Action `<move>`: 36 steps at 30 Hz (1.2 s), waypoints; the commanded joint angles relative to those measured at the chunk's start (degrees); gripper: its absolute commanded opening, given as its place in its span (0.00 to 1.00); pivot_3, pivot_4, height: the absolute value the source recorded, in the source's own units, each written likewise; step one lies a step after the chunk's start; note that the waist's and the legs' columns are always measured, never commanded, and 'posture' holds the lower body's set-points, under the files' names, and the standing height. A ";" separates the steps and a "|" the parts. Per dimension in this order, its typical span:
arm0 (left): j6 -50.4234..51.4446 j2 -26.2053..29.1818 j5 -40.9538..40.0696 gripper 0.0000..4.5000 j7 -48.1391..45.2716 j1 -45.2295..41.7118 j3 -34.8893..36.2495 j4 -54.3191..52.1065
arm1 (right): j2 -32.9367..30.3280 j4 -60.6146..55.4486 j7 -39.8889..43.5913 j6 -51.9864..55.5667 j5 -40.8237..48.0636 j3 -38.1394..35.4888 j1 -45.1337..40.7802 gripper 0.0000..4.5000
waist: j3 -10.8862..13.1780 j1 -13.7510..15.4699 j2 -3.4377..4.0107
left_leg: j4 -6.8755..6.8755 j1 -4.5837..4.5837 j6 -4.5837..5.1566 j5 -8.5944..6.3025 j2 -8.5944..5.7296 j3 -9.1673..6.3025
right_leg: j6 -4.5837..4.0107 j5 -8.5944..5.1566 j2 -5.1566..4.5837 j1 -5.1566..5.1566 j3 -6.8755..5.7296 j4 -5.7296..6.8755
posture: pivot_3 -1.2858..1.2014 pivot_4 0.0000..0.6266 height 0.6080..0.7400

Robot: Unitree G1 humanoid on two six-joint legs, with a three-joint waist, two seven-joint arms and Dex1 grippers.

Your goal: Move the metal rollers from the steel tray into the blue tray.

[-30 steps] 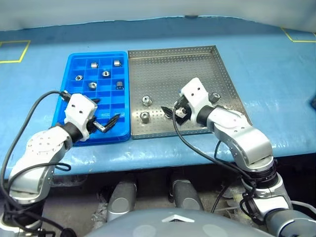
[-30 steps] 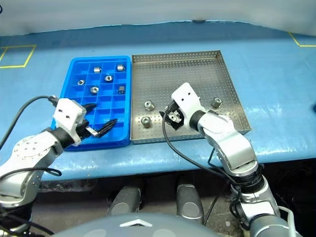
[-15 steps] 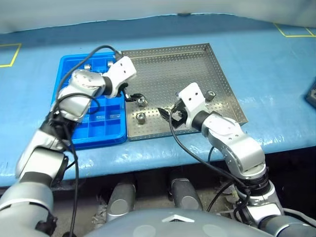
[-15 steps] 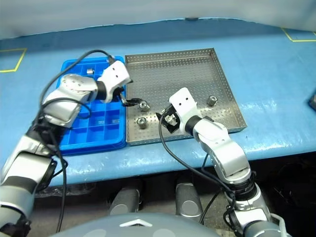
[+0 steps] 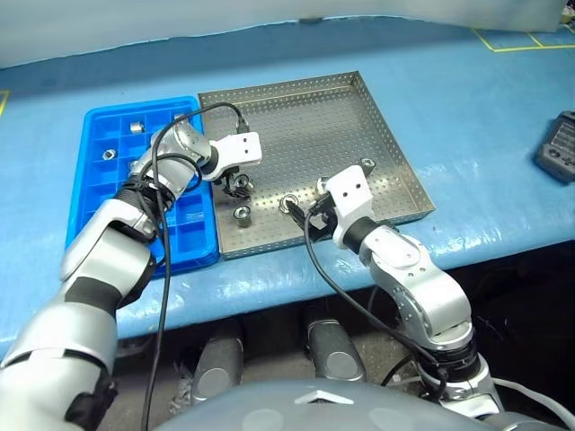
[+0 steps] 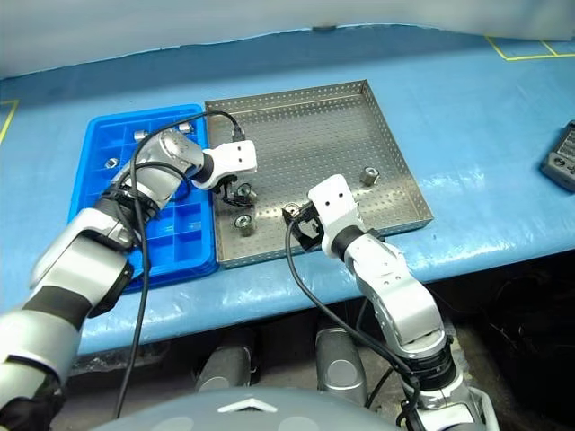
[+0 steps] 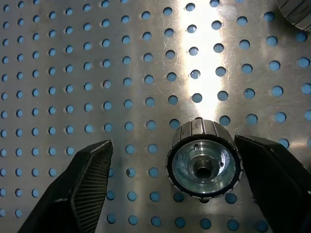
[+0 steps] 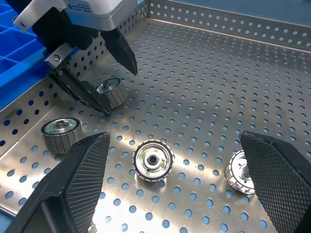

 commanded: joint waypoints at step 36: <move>18.33 -12.43 0.40 0.38 64.00 43.76 49.37 -54.21 | 6.14 7.17 2.42 -6.13 -1.72 5.51 -7.41 1.00 | -0.02 6.00 -0.05 | 0.86 0.77 -0.13 0.39 -0.03 0.00 | 0.08 0.22 0.06 0.78 0.12 0.62 | 0.53 0.24 1.00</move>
